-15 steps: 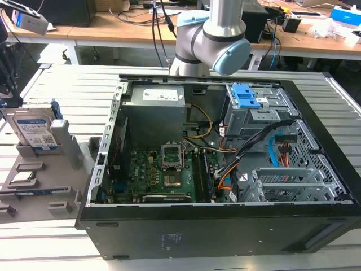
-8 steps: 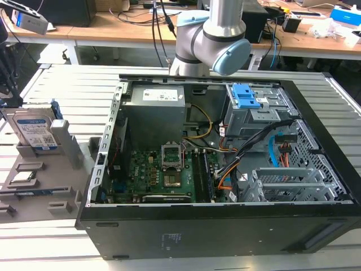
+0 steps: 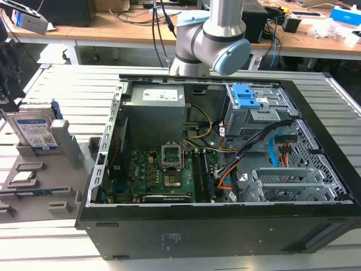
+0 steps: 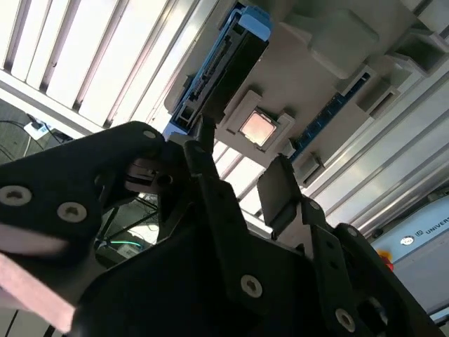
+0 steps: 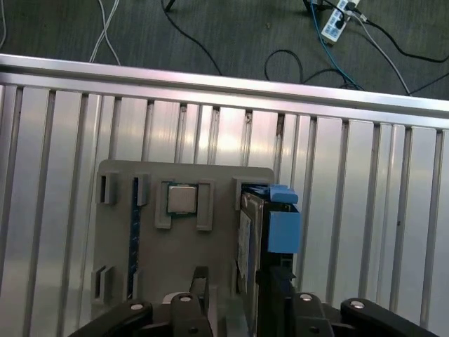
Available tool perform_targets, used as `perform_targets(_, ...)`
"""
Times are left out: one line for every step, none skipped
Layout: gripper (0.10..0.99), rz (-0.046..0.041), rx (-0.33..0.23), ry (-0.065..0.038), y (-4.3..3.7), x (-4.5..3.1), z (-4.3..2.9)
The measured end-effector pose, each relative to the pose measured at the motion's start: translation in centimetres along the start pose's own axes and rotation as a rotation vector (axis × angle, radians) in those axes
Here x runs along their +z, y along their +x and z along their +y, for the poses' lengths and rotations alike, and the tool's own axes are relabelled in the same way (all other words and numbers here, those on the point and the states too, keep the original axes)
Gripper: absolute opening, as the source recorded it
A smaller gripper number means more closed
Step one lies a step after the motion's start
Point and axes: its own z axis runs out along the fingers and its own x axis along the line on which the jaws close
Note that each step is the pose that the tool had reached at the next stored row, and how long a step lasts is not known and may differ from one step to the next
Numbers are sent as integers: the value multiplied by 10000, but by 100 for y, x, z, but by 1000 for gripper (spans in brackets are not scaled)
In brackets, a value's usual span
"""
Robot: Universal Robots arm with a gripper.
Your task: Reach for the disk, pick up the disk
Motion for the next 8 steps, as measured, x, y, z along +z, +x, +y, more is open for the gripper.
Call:
perform_targets(537, 0, 0, 0, 0, 0, 0)
perform_targets(604, 0, -1, 0, 0, 0, 0)
perform_targets(604, 0, -1, 1, 0, 0, 0)
perform_targets(604, 0, -1, 0, 0, 0, 0)
perform_targets(604, 0, -1, 1, -2, 1, 0)
perform_targets(604, 0, 4, 0, -25, 0, 0)
perform_targets(604, -1, 8, 0, -59, 0, 1)
perform_targets(604, 0, 11, 0, -80, 0, 2)
